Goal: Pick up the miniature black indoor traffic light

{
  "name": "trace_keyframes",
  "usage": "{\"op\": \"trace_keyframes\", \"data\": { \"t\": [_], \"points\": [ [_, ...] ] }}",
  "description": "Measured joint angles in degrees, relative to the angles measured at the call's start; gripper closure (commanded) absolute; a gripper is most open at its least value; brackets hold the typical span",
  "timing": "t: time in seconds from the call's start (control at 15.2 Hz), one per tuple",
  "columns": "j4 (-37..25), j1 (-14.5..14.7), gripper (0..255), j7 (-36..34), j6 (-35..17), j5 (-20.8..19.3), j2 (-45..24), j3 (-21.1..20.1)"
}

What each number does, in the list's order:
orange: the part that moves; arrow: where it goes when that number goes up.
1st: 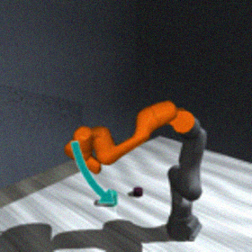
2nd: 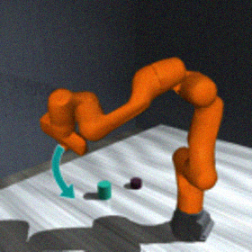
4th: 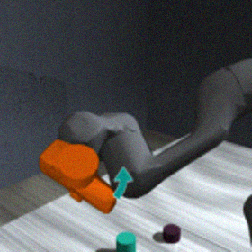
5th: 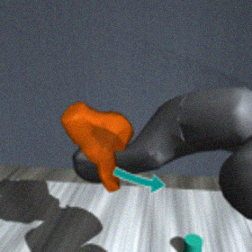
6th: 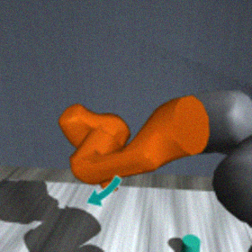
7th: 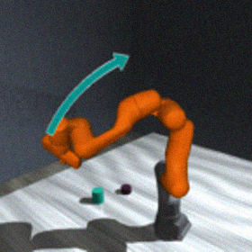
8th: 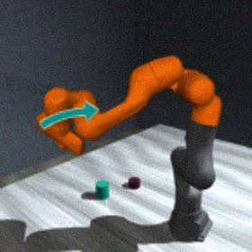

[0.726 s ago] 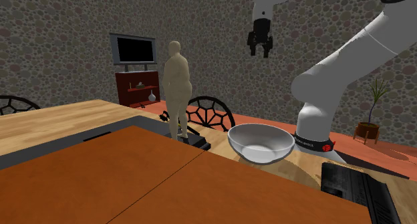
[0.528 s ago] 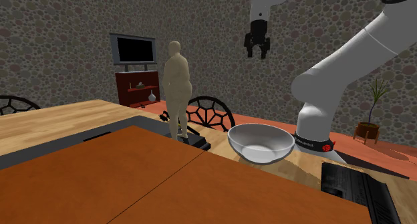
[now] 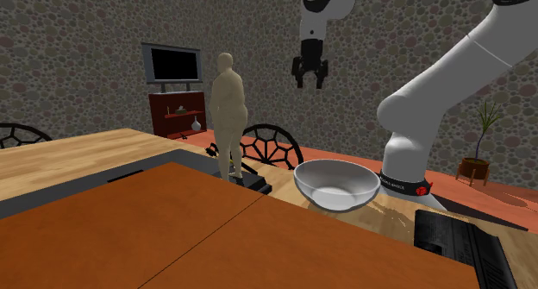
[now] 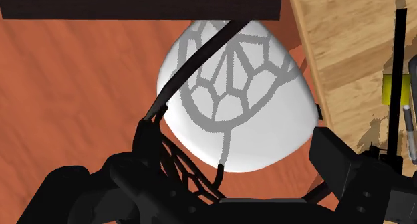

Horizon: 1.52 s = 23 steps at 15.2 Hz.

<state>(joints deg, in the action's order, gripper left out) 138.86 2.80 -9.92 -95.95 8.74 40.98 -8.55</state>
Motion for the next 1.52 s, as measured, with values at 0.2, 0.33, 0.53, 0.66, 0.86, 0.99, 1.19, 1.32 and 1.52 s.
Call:
{"op": "trace_keyframes", "data": {
  "t": [0.2, 0.33, 0.53, 0.66, 0.86, 0.99, 1.19, 1.32, 1.52],
  "points": [
    [0.6, 0.8, 0, -4.4, -4.8, 1.5, -3.1, -4.3],
    [0.4, 1.2, 0, -7.2, -7.7, 2.0, -5.5, -7.0],
    [-0.6, 1.4, 0, -11.8, -12.5, 2.2, -10.3, -11.4],
    [-1.4, 1.5, 0, -15.0, -15.1, 1.9, -13.2, -14.2],
    [-3.2, 1.0, 0, -19.8, -19.2, 0.4, -18.5, -18.2],
    [-5.0, 0.6, 0, -23.8, -21.8, -1.5, -22.7, -21.1],
    [-8.6, -0.1, 0, -30.3, -24.6, -5.7, -29.5, -25.1],
    [-10.9, -0.4, 0, -34.8, -26.1, -9.3, -34.1, -27.2],
    [-15.6, 0.3, 0, -42.9, -27.6, -16.6, -42.5, -29.7]
  ]
}}
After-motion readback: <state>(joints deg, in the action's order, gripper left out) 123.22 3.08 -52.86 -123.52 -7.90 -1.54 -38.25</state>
